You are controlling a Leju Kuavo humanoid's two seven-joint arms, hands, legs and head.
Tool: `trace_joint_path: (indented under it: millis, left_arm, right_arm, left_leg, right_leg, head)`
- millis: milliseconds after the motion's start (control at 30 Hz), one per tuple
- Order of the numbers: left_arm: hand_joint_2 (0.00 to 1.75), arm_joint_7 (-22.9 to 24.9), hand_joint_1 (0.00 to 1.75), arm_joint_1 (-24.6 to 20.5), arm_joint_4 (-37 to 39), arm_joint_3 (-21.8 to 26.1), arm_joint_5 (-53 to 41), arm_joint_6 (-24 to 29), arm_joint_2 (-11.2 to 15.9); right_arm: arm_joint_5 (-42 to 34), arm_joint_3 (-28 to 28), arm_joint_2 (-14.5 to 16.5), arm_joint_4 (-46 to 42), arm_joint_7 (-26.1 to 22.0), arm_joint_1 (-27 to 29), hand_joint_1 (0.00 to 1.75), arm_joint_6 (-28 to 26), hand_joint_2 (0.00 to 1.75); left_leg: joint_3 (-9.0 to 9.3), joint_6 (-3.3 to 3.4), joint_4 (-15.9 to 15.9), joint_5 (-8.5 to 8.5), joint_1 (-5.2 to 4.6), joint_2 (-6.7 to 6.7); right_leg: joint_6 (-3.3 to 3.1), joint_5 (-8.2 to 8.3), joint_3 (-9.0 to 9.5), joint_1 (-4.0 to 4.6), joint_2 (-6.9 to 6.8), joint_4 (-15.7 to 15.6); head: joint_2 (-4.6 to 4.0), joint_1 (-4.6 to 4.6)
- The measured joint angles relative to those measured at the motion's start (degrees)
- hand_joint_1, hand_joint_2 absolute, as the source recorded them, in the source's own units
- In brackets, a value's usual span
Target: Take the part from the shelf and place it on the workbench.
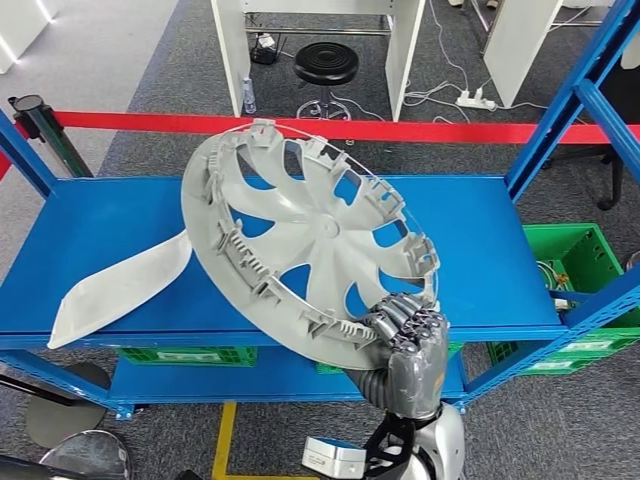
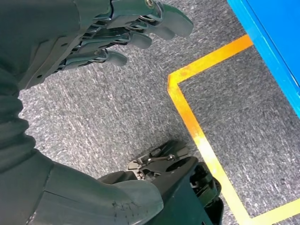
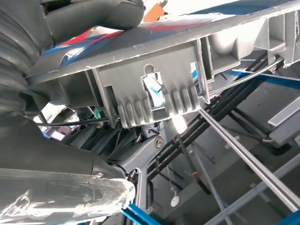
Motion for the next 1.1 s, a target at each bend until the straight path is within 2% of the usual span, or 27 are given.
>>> trace_joint_path:
  millis: [33, 67, 100, 133, 200, 233, 267, 333, 367, 400, 433, 500, 533, 567, 600, 633, 667, 733, 767, 833, 867, 900, 967, 1000, 1033, 1067, 1100]
  left_arm:
    - [1.75, 0.02, 0.00, -0.01, 0.00, 0.03, -0.13, -0.02, -0.01]
    - [1.75, 0.03, 0.00, 0.01, 0.00, 0.05, -0.27, -0.05, -0.01]
    - [1.75, 0.04, 0.00, 0.02, 0.00, 0.07, -0.39, -0.08, -0.01]
    - [1.75, 0.05, 0.00, 0.02, 0.00, 0.08, -0.49, -0.10, -0.04]
    - [1.75, 0.05, 0.00, -0.01, 0.00, 0.13, -0.67, -0.13, -0.08]
    - [1.75, 0.05, 0.00, -0.02, 0.00, 0.16, -0.80, -0.14, -0.09]
    - [1.75, 0.05, 0.00, -0.02, 0.00, 0.22, -0.94, -0.14, -0.08]
    - [1.75, 0.05, 0.00, 0.02, 0.00, 0.35, -1.19, -0.11, -0.02]
    - [1.75, 0.05, 0.00, 0.03, 0.00, 0.40, -1.29, -0.09, 0.02]
    - [1.75, 0.04, 0.00, 0.03, 0.00, 0.43, -1.38, -0.07, 0.07]
    - [1.75, 0.04, 0.00, 0.02, 0.00, 0.44, -1.43, -0.05, 0.11]
    - [1.75, 0.03, 0.00, 0.02, 0.00, 0.44, -1.50, -0.05, 0.09]
    - [1.75, 0.03, 0.00, 0.02, 0.00, 0.44, -1.52, -0.05, 0.08]
    - [1.75, 0.03, 0.00, 0.02, 0.00, 0.44, -1.54, -0.05, 0.07]
    - [1.75, 0.03, 0.00, 0.01, 0.00, 0.44, -1.56, -0.05, 0.08]
    - [1.75, 0.03, 0.00, -0.03, 0.00, 0.44, -1.59, -0.04, 0.09]
    - [1.75, 0.04, 0.00, -0.10, 0.00, 0.44, -1.63, -0.03, 0.10]
    - [1.75, 0.04, 0.00, -0.33, 0.00, 0.44, -1.71, 0.02, 0.11]
    - [1.75, 0.05, 0.00, -0.43, 0.00, 0.44, -1.76, 0.05, 0.11]
    - [1.75, 0.08, 0.00, -0.45, 0.00, 0.46, -1.86, 0.10, 0.07]
    - [1.75, 0.12, 0.00, -0.41, 0.00, 0.48, -1.89, 0.10, 0.05]
    - [1.75, 0.16, 0.00, -0.39, 0.00, 0.51, -1.91, 0.10, 0.04]
    - [1.75, 0.21, 0.00, -0.44, 0.00, 0.68, -1.99, 0.13, 0.03]
    - [1.75, 0.21, 0.00, -0.47, 0.00, 0.79, -2.04, 0.13, 0.02]
    - [1.75, 0.22, 0.00, -0.49, 0.00, 0.88, -2.10, 0.14, -0.01]
    - [1.75, 0.25, 0.00, -0.50, 0.00, 0.95, -2.14, 0.13, -0.03]
    - [1.75, 0.29, 0.00, -0.51, 0.00, 0.98, -2.17, 0.13, -0.04]
  right_arm:
    - [0.09, 0.06, -0.09, 0.14, -0.15, 0.09, 1.75, 0.00, 1.75]
    - [0.22, 0.08, -0.15, 0.28, -0.22, 0.18, 1.75, 0.00, 1.75]
    - [0.34, 0.08, -0.19, 0.42, -0.22, 0.24, 1.75, 0.00, 1.75]
    - [0.45, 0.09, -0.22, 0.51, -0.22, 0.27, 1.75, 0.00, 1.75]
    - [0.60, 0.19, -0.31, 0.61, -0.21, 0.28, 1.75, 0.00, 1.75]
    - [0.64, 0.27, -0.37, 0.64, -0.19, 0.31, 1.75, 0.00, 1.75]
    - [0.68, 0.33, -0.43, 0.68, -0.13, 0.36, 1.75, 0.00, 1.75]
    - [0.75, 0.43, -0.51, 0.73, -0.01, 0.46, 1.75, -0.01, 1.75]
    - [0.78, 0.48, -0.54, 0.74, 0.03, 0.48, 1.75, -0.01, 1.75]
    - [0.82, 0.55, -0.55, 0.74, 0.04, 0.47, 1.75, 0.00, 1.75]
    - [0.85, 0.62, -0.55, 0.74, 0.04, 0.46, 1.75, 0.01, 1.75]
    - [0.88, 0.71, -0.58, 0.76, 0.07, 0.44, 1.75, 0.02, 1.75]
    - [0.88, 0.72, -0.60, 0.78, 0.08, 0.44, 1.75, 0.02, 1.75]
    - [0.88, 0.73, -0.61, 0.80, 0.09, 0.44, 1.75, 0.02, 1.75]
    - [0.89, 0.74, -0.62, 0.80, 0.10, 0.44, 1.75, 0.02, 1.75]
    - [0.91, 0.75, -0.63, 0.80, 0.13, 0.44, 1.75, 0.02, 1.75]
    - [0.94, 0.77, -0.64, 0.80, 0.18, 0.44, 1.75, 0.01, 1.75]
    - [1.03, 0.81, -0.66, 0.80, 0.30, 0.42, 1.75, 0.00, 1.75]
    - [1.08, 0.85, -0.69, 0.80, 0.33, 0.41, 1.75, -0.01, 1.75]
    - [1.14, 0.94, -0.80, 0.80, 0.38, 0.41, 1.75, 0.00, 1.75]
    - [1.17, 0.98, -0.90, 0.80, 0.40, 0.43, 1.75, 0.00, 1.75]
    - [1.18, 1.02, -1.01, 0.80, 0.42, 0.45, 1.75, 0.01, 1.75]
    - [1.20, 1.15, -1.25, 0.80, 0.46, 0.50, 1.75, 0.01, 1.75]
    - [1.21, 1.23, -1.35, 0.81, 0.50, 0.54, 1.75, 0.00, 1.75]
    - [1.21, 1.31, -1.45, 0.82, 0.56, 0.61, 1.75, 0.00, 1.75]
    - [1.21, 1.37, -1.55, 0.84, 0.65, 0.72, 1.75, 0.00, 1.75]
    - [1.20, 1.40, -1.62, 0.86, 0.71, 0.84, 1.75, 0.00, 1.75]
  left_leg:
    - [-0.01, 0.00, 0.01, 0.00, -0.04, 0.00]
    - [-0.01, -0.01, 0.03, 0.00, -0.06, 0.00]
    - [0.00, -0.04, 0.07, 0.02, -0.06, -0.01]
    - [0.01, -0.11, 0.15, 0.03, -0.05, -0.03]
    - [-0.17, -0.58, 0.37, 0.13, -0.14, -0.07]
    - [-0.31, -0.97, 0.47, 0.30, -0.18, -0.09]
    - [-0.45, -1.42, 0.52, 0.56, -0.18, -0.10]
    - [-0.66, -2.22, 0.54, 0.98, -0.05, -0.13]
    - [-0.88, -2.63, 0.85, 0.48, 0.03, -0.14]
    - [-1.34, -3.05, 1.92, -0.81, 0.14, -0.15]
    - [-2.11, -3.45, 4.05, -2.87, 0.31, -0.15]
    - [-4.14, -4.22, 10.90, -7.60, 0.70, -0.12]
    - [-4.76, -4.49, 13.81, -8.93, 0.88, -0.11]
    - [-4.64, -4.67, 15.21, -9.18, 1.03, -0.11]
    - [-3.49, -4.77, 14.43, -8.30, 1.15, -0.10]
    - [-1.39, -4.78, 11.72, -6.77, 1.25, -0.10]
    - [1.25, -4.69, 7.79, -5.46, 1.32, -0.11]
    - [5.52, -4.17, 1.04, -4.43, 1.19, -0.21]
    - [6.34, -3.85, -0.58, -4.54, 1.06, -0.27]
    - [6.03, -3.09, -1.13, -4.25, 0.93, -0.27]
    - [5.70, -2.64, -1.26, -3.88, 0.96, -0.14]
    - [5.30, -2.11, -1.38, -3.44, 1.01, -0.01]
    - [4.26, -1.29, -1.51, -2.43, 0.94, 0.22]
    - [3.61, -1.07, -1.48, -1.96, 0.80, 0.23]
    - [2.94, -0.96, -1.44, -1.47, 0.62, 0.26]
    - [2.28, -0.88, -1.42, -0.98, 0.41, 0.28]
    - [1.63, -0.83, -1.38, -0.49, 0.20, 0.30]
  right_leg:
    - [0.00, -0.50, -1.67, 0.00, 0.00, 2.82]
    - [-0.01, 0.27, -2.44, 0.00, -0.01, 3.59]
    - [-0.07, 2.13, -2.21, -0.01, -0.04, 2.22]
    - [-0.17, 4.68, -0.97, -0.02, -0.10, -1.19]
    - [-0.47, 8.20, 2.01, 0.08, -0.20, -8.05]
    - [-0.60, 9.00, 2.84, 0.17, -0.20, -10.00]
    - [-0.76, 9.16, 3.04, 0.31, -0.12, -10.54]
    - [-1.39, 9.89, 2.57, 0.33, -0.05, -10.72]
    - [-1.86, 10.29, 2.36, 0.25, -0.09, -10.87]
    - [-2.34, 10.72, 2.07, 0.11, -0.18, -11.04]
    - [-2.72, 11.14, 1.72, 0.00, -0.29, -11.18]
    - [-3.03, 11.82, 0.82, 0.04, -0.42, -11.13]
    - [-3.04, 12.18, 0.32, 0.06, -0.47, -11.07]
    - [-3.02, 12.52, -0.19, 0.07, -0.50, -10.99]
    - [-2.94, 12.82, -0.67, 0.06, -0.50, -10.88]
    - [-2.81, 13.10, -1.09, 0.05, -0.48, -10.76]
    - [-2.61, 13.34, -1.41, 0.04, -0.45, -10.65]
    - [-2.01, 13.88, -1.89, 0.14, -0.43, -10.55]
    - [-1.65, 14.21, -2.05, 0.18, -0.43, -10.55]
    - [-0.91, 14.87, -2.30, 0.19, -0.42, -10.64]
    - [-0.60, 14.60, -2.57, 0.14, -0.40, -10.43]
    - [-0.37, 13.52, -3.09, 0.10, -0.39, -9.57]
    - [-0.21, 8.84, -5.02, 0.06, -0.38, -4.51]
    - [-0.22, 6.28, -6.14, 0.09, -0.37, -0.78]
    - [-0.26, 4.54, -6.95, 0.12, -0.37, 2.65]
    - [-0.37, 4.02, -7.12, 0.18, -0.37, 4.77]
    - [-0.60, 4.78, -6.31, 0.26, -0.38, 4.90]
  head:
    - [0.00, -0.02]
    - [0.00, -0.01]
    - [0.00, 0.00]
    - [0.00, 0.01]
    - [0.00, -0.04]
    - [0.00, -0.05]
    - [0.00, -0.09]
    - [0.00, -0.05]
    - [0.00, -0.16]
    - [0.00, -0.30]
    - [0.00, -0.47]
    - [0.00, -0.72]
    - [0.00, -0.72]
    - [0.00, -0.72]
    - [0.00, -0.74]
    - [0.00, -0.74]
    - [0.00, -0.75]
    - [0.00, -0.70]
    - [0.00, -0.68]
    - [0.00, -0.64]
    - [0.00, -0.66]
    - [0.00, -0.59]
    - [0.00, -0.42]
    - [0.00, -0.32]
    - [0.00, -0.28]
    - [0.00, -0.27]
    - [0.00, -0.26]
